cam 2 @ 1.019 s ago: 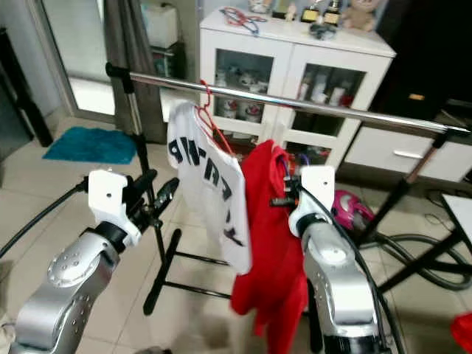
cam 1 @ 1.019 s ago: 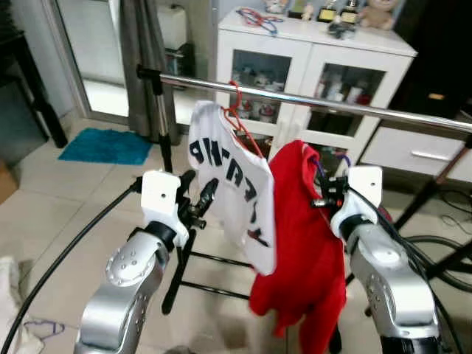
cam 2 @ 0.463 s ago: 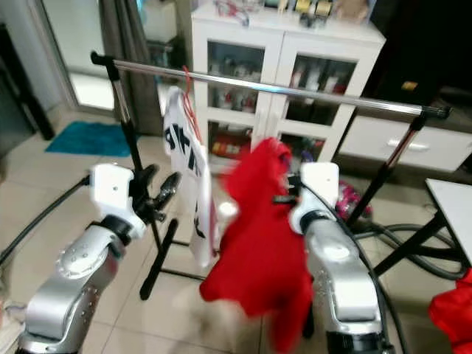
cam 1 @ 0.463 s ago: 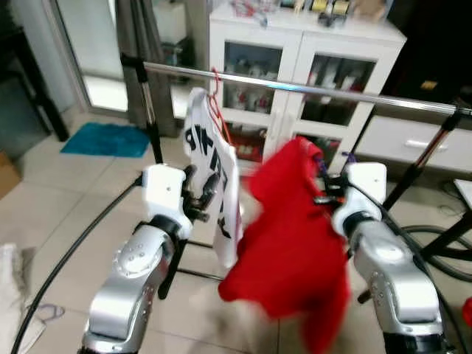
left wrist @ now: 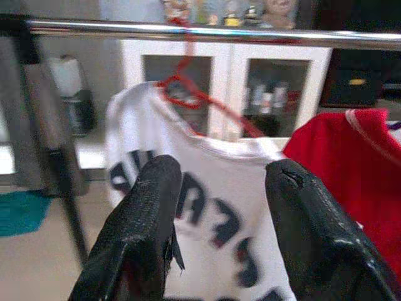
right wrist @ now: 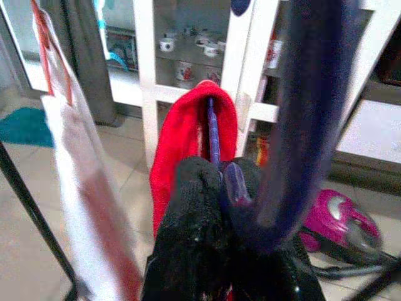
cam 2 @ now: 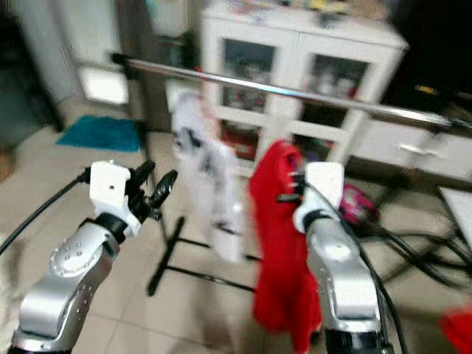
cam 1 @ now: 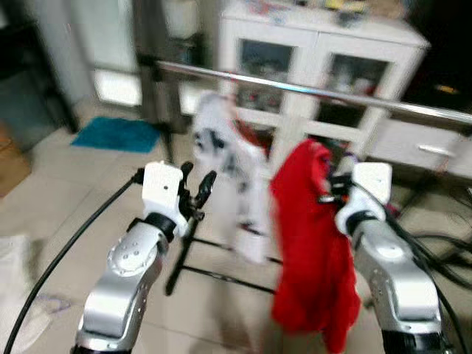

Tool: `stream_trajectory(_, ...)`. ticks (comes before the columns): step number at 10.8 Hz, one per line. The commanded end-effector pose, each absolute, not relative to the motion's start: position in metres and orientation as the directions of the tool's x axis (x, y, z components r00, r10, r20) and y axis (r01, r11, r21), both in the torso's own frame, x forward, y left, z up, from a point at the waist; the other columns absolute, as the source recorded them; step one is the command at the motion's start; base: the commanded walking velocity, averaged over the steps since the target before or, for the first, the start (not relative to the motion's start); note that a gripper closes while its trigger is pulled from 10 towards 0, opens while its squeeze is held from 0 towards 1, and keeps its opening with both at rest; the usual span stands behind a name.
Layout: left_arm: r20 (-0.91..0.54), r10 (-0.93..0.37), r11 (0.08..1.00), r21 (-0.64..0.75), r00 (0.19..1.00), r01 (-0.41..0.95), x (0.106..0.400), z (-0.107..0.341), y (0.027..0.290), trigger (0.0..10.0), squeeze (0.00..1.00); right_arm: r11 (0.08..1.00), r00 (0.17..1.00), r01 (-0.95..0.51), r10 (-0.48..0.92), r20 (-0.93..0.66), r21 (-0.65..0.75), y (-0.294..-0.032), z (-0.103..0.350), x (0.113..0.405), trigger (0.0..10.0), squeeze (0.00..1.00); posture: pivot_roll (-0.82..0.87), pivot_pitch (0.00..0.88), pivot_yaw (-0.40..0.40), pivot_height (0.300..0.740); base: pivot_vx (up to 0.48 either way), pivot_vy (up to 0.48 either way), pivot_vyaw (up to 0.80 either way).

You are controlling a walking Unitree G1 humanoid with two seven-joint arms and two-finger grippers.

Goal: Hang hanger

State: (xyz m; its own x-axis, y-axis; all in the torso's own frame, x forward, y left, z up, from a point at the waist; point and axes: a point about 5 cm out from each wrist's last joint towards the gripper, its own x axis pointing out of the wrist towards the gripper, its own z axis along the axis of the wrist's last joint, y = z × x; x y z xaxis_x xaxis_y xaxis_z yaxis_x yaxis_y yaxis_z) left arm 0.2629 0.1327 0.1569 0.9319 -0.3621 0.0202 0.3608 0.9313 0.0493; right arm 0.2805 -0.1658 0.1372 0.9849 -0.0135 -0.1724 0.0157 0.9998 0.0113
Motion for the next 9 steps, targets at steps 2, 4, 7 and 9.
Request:
stream_trajectory(2, 0.004, -0.375, 0.926, 0.048, 0.927, 0.374, 0.2646, 0.1544, 0.1349, 10.0, 0.0, 0.999, 0.991, 0.025, -0.019, -0.132, 0.043, -0.1694, 0.1449, 0.2803, 10.0, 0.0, 0.1, 0.0, -0.03, 0.74, 0.373, 0.0, 0.0)
stream_trajectory(4, 0.004, -0.385, 0.922, 0.048, 0.923, 0.385, 0.2655, 0.155, 0.1339, 10.0, 0.0, 0.999, 0.991, 0.033, -0.027, -0.131, 0.04, -0.1699, 0.1454, 0.28, 10.0, 0.0, 0.1, 0.0, -0.025, 0.74, 0.371, 0.0, 0.0)
stream_trajectory(7, 0.007, -0.403, 0.914, 0.052, 0.915, 0.402, 0.2645, 0.1559, 0.1329, 10.0, 0.0, 0.998, 0.991, 0.043, -0.038, -0.128, 0.034, -0.1701, 0.1466, 0.2791, 10.0, 0.0, 0.1, 0.0, -0.028, 0.74, 0.371, 0.0, -0.24)
stream_trajectory(9, 0.008, -0.421, 0.906, 0.057, 0.907, 0.42, 0.2632, 0.1559, 0.1294, 10.0, 0.0, 1.0, 0.995, 0.027, -0.025, -0.1, 0.014, -0.1707, 0.1522, 0.2802, 10.0, 0.0, 0.1, 0.0, -0.029, 0.74, 0.375, 0.0, 0.0)
